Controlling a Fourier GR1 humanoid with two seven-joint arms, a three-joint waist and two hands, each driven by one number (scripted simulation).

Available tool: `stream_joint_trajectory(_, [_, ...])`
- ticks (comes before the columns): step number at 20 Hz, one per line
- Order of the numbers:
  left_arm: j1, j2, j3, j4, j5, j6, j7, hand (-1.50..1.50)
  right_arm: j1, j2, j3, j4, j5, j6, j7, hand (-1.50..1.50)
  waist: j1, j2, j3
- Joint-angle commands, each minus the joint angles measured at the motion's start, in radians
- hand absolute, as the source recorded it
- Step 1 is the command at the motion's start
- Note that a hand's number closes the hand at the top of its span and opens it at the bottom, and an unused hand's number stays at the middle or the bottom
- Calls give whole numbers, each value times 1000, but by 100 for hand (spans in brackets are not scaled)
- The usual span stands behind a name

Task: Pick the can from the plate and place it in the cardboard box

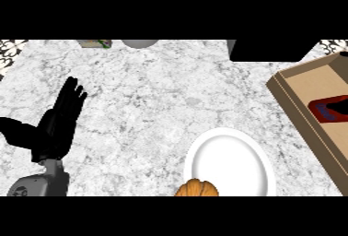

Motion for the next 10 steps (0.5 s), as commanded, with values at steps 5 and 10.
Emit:
stream_joint_trajectory(5, [20,19,31,-3,25,-17,-4,0,-80,59,-177,22,-265,-158,-201,-150,-5,-4,0])
stream_joint_trajectory(10, [-1,21,10,-44,17,-10,48,0,-164,46,-316,25,-484,21,-89,-150,-18,-11,-1])
